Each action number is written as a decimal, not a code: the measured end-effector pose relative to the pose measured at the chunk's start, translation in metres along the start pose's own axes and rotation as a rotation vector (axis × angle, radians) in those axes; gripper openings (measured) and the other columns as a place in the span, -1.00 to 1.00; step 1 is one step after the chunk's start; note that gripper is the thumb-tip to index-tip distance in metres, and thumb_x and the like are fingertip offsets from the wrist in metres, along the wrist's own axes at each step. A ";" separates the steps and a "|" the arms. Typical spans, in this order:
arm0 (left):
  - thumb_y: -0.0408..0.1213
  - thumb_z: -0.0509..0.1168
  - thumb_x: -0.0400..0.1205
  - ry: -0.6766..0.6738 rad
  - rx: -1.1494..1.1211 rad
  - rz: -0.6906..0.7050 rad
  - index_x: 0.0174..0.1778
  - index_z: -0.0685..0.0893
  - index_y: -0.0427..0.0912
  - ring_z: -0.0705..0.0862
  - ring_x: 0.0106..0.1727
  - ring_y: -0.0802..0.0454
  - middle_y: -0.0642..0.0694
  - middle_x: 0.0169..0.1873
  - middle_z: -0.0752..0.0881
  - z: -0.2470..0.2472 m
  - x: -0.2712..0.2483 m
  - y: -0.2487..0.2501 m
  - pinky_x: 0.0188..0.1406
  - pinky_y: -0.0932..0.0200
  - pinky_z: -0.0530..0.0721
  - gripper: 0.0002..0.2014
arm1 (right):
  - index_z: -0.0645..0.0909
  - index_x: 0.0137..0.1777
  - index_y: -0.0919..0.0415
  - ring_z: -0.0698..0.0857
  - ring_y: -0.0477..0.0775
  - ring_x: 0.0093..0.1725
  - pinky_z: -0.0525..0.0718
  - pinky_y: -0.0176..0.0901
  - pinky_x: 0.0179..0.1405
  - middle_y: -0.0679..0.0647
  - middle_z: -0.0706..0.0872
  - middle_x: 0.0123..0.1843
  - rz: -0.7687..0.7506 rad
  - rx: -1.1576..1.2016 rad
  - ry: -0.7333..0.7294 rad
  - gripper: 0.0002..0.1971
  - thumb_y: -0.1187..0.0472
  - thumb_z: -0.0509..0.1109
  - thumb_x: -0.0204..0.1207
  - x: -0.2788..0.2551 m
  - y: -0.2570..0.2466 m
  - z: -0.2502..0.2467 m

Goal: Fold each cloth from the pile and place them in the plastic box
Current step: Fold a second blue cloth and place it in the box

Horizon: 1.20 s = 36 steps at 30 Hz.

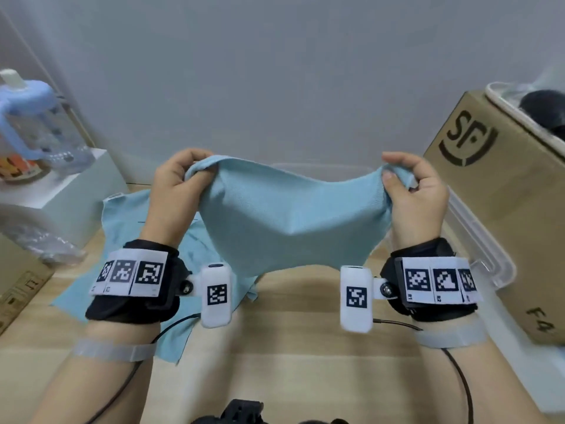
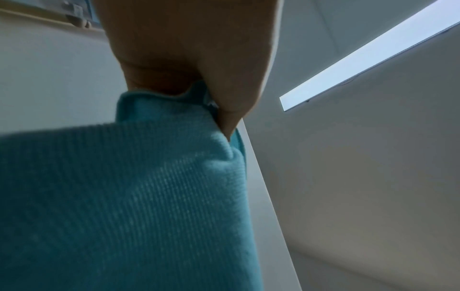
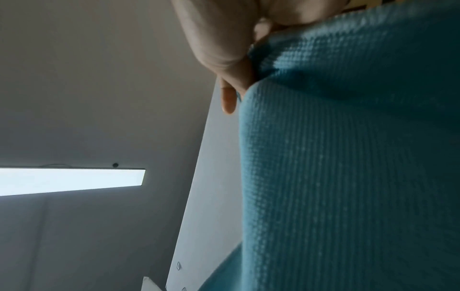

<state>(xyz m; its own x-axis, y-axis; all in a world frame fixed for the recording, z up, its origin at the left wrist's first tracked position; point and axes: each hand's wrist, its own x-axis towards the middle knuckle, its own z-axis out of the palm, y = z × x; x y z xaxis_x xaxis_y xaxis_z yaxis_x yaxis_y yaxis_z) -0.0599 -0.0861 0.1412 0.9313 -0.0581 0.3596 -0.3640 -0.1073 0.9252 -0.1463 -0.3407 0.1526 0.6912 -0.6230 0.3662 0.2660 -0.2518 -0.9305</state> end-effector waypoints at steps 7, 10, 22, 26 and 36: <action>-0.33 0.24 0.50 -0.098 -0.032 0.070 -0.30 0.68 0.10 0.57 -0.34 0.40 0.32 -0.45 0.70 0.004 -0.019 0.018 -0.30 0.52 0.49 -0.79 | 0.61 -0.25 -0.01 0.64 -0.32 -0.21 0.59 -0.46 -0.14 -0.12 0.66 -0.17 -0.035 0.081 0.019 -0.69 0.48 0.36 0.42 -0.014 -0.014 -0.021; -0.35 0.24 0.51 -0.077 -0.035 0.055 -0.28 0.67 0.07 0.56 -0.37 0.38 0.31 -0.47 0.69 0.005 -0.016 0.017 -0.39 0.51 0.48 -0.80 | 0.60 -0.26 0.03 0.64 -0.26 -0.17 0.61 -0.46 -0.13 -0.09 0.65 -0.17 -0.020 0.105 0.025 -0.69 0.52 0.34 0.41 -0.004 -0.013 -0.020; -0.44 0.23 0.56 -0.043 0.326 -0.183 -0.18 0.62 0.01 0.57 -0.28 0.45 0.21 -0.29 0.62 0.032 -0.004 -0.100 -0.15 0.31 0.51 -0.78 | 0.55 0.06 -0.05 0.64 -0.01 -0.05 0.65 -0.11 0.17 -0.06 0.63 -0.09 0.279 -0.271 0.034 -0.61 0.44 0.43 0.38 0.021 0.120 -0.039; -0.55 0.20 0.55 -0.111 0.317 -0.216 -0.09 0.63 -0.13 0.57 -0.32 0.60 0.10 -0.24 0.65 0.035 -0.012 -0.120 -0.19 0.53 0.51 -0.77 | 0.47 0.37 0.23 0.56 -0.16 -0.27 0.59 -0.41 -0.09 -0.09 0.58 -0.28 0.379 -0.284 0.030 -0.41 0.51 0.47 0.33 0.013 0.150 -0.049; -0.61 0.40 0.40 -0.397 0.436 -0.487 -0.37 0.66 -0.03 0.57 -0.38 0.52 0.14 -0.41 0.67 -0.002 -0.101 -0.181 -0.30 0.64 0.44 -0.68 | 0.72 -0.36 0.04 0.62 0.00 -0.09 0.54 -0.16 0.05 0.01 0.71 -0.19 0.764 -0.570 -0.236 -0.67 0.49 0.28 0.37 -0.079 0.212 -0.097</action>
<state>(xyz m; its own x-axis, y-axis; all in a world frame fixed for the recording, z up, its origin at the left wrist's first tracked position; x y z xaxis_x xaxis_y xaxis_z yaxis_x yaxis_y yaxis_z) -0.0881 -0.0592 -0.0620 0.9429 -0.2470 -0.2237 0.0371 -0.5892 0.8071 -0.2095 -0.4162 -0.0724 0.6752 -0.6187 -0.4017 -0.6302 -0.2009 -0.7500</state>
